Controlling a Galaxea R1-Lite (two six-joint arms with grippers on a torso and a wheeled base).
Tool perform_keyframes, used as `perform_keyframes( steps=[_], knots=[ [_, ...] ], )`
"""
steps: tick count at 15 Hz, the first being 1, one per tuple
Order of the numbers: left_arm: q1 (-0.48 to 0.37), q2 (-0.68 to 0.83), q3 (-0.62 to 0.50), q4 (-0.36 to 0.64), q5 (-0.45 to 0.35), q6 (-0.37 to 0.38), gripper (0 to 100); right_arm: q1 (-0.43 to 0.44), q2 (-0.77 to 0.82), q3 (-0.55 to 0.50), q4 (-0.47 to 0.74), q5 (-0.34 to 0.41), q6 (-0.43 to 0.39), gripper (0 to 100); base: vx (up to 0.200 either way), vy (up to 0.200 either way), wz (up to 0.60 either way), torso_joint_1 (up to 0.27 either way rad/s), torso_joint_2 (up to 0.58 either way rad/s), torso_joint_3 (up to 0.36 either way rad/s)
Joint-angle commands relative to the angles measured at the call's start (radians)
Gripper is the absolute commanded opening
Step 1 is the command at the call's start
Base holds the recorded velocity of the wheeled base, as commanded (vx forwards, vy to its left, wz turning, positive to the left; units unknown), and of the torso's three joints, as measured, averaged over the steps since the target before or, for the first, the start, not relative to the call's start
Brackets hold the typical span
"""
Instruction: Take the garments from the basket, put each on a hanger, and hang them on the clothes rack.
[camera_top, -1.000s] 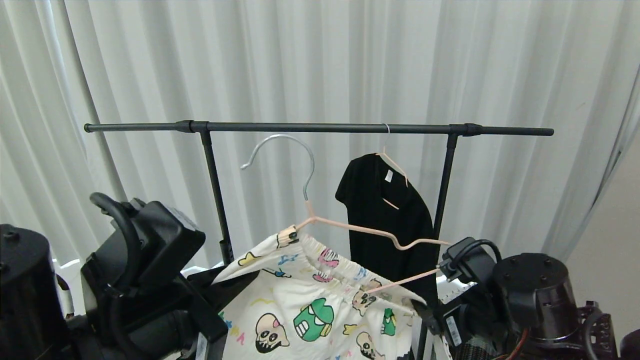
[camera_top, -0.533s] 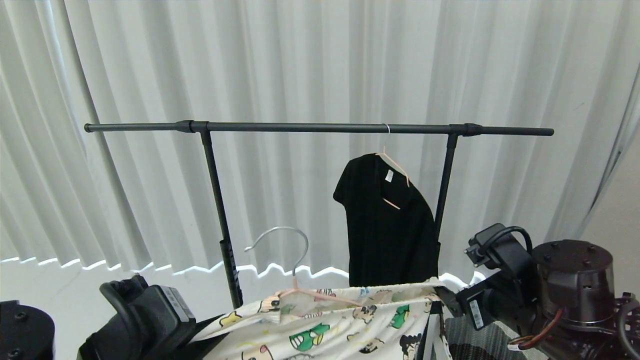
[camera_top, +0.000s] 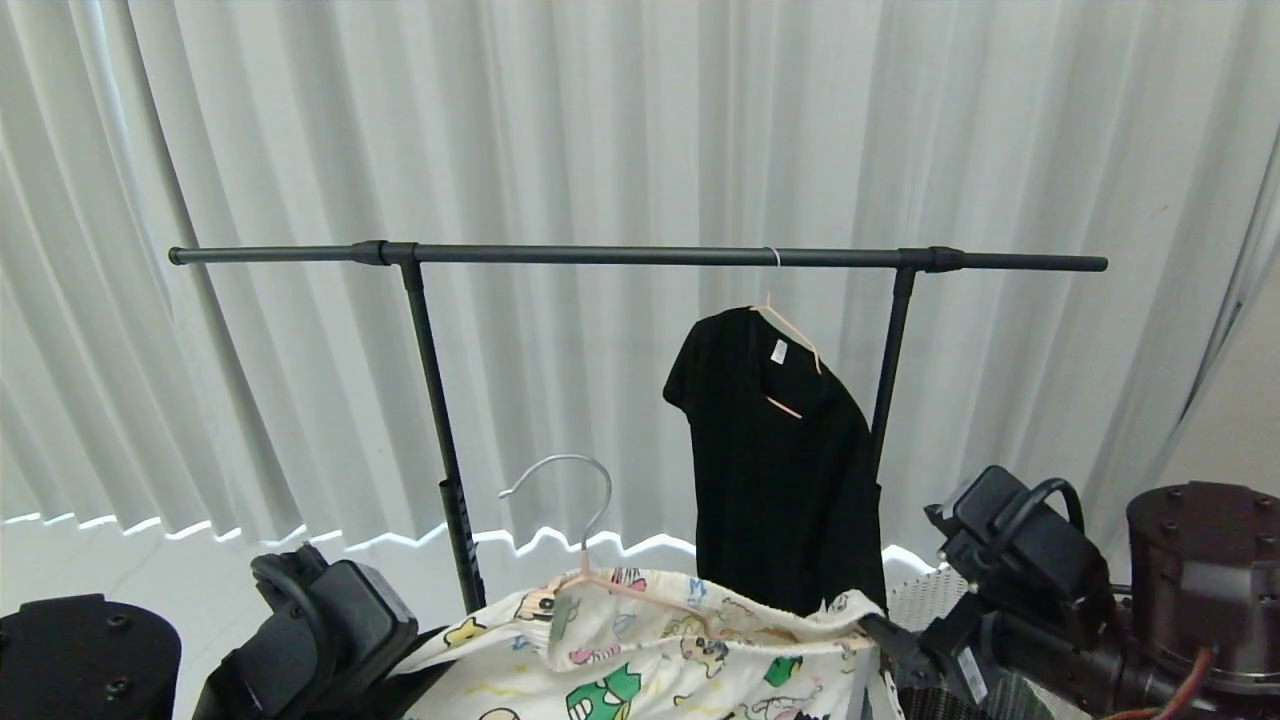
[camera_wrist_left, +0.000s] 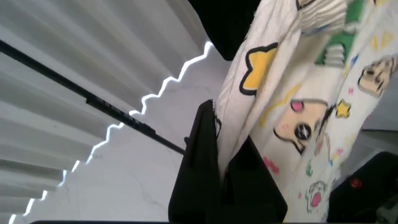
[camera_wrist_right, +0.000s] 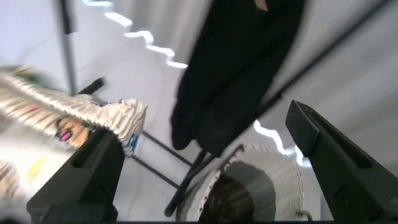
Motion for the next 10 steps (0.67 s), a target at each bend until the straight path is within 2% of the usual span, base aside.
perform_keyframes(
  steps=[1, 4, 6, 8, 10],
  knots=[
    [0.001, 0.029, -0.025, -0.002, -0.001, -0.032, 0, 0.076, -0.064, -0.008, 0.047, 0.050, -0.023, 100, 0.000, 0.000, 0.00, 0.000, 0.00, 0.000],
    [-0.001, 0.027, -0.031, -0.002, 0.006, -0.052, 0, 0.168, -0.105, -0.015, 0.102, 0.117, -0.035, 100, 0.000, 0.000, 0.00, 0.000, 0.00, 0.000],
    [-0.008, 0.029, -0.030, -0.032, 0.004, -0.055, 0, 0.193, -0.120, -0.017, 0.139, 0.140, -0.037, 100, 0.000, 0.000, 0.00, 0.000, 0.00, 0.000],
    [-0.062, 0.024, -0.027, -0.063, -0.001, -0.057, 0, 0.200, -0.119, -0.058, 0.191, 0.157, -0.042, 100, 0.000, 0.000, 0.00, 0.000, 0.00, 0.000],
    [-0.133, 0.024, -0.025, -0.063, -0.002, -0.057, 0, 0.199, -0.100, -0.137, 0.265, 0.211, -0.055, 100, 0.000, 0.000, 0.00, 0.000, 0.00, 0.000]
  ],
)
